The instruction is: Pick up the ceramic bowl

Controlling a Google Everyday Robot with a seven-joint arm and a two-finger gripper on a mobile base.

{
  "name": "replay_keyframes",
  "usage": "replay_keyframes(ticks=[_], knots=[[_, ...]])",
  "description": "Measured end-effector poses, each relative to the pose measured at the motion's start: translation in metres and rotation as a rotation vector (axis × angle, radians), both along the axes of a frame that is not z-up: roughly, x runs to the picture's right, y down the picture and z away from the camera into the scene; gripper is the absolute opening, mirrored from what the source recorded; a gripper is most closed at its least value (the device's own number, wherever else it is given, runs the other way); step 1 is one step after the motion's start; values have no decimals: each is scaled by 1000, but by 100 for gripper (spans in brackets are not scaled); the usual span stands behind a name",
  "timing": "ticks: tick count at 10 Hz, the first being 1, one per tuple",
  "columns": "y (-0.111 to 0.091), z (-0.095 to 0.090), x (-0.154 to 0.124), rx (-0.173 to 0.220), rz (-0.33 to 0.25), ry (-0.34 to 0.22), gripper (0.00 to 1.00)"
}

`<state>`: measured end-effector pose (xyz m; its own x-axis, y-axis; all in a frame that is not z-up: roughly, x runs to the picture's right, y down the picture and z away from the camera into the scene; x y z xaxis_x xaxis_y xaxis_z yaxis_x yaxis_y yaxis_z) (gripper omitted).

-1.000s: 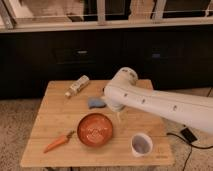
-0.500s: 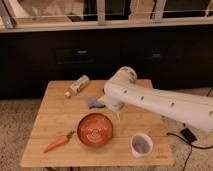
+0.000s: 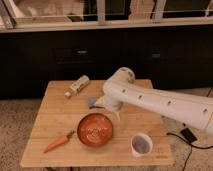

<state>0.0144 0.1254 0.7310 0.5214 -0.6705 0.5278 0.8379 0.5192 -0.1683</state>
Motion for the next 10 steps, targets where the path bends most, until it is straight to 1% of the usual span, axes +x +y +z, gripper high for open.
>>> replay_keyframes(ticks=[2, 4, 7, 10], knots=[[3, 4, 1, 9, -65, -31, 80], [5, 8, 0, 12, -109, -56, 80], [13, 16, -1, 7, -174, -88, 80], [19, 23, 2, -2, -216, -109, 80]])
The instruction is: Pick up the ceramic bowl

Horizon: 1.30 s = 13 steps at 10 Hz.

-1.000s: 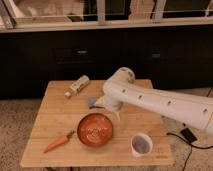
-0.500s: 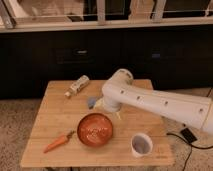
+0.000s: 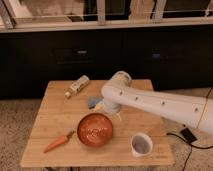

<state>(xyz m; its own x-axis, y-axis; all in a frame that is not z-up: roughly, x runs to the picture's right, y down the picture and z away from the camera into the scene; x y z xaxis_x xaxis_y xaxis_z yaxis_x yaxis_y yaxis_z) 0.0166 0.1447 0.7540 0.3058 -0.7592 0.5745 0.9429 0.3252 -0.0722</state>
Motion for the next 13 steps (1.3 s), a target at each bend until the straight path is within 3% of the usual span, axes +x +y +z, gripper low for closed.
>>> replay_keyframes(ticks=[13], knots=[[19, 23, -3, -22, -194, -119, 80]])
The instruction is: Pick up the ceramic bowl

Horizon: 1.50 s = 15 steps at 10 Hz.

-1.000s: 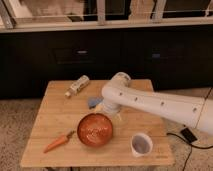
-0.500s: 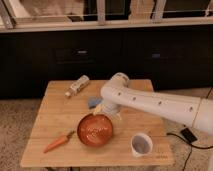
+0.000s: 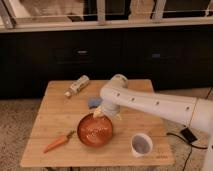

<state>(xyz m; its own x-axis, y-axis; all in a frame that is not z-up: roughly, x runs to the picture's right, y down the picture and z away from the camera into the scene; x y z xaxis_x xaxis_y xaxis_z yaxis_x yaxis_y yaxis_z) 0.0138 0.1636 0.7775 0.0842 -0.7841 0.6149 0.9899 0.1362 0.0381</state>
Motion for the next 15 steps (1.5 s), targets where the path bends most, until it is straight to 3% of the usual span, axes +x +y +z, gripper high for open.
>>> replay_keyframes(ticks=[8, 15], knots=[[11, 24, 9, -20, -94, -63, 80], [18, 42, 15, -29, -140, -107, 80]])
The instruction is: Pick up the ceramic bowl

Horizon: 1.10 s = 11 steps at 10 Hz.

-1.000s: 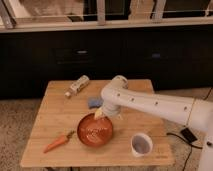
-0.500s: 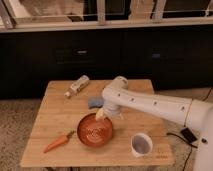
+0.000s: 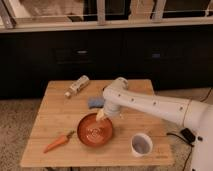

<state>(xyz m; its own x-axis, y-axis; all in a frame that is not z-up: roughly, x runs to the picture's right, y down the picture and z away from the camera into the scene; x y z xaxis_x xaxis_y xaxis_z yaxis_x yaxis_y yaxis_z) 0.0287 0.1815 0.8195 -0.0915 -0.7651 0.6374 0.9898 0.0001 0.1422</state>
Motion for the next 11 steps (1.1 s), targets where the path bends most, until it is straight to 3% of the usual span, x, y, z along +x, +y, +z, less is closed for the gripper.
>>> replay_keyframes(ticks=[11], knots=[[9, 16, -2, 3, -31, -47, 80]])
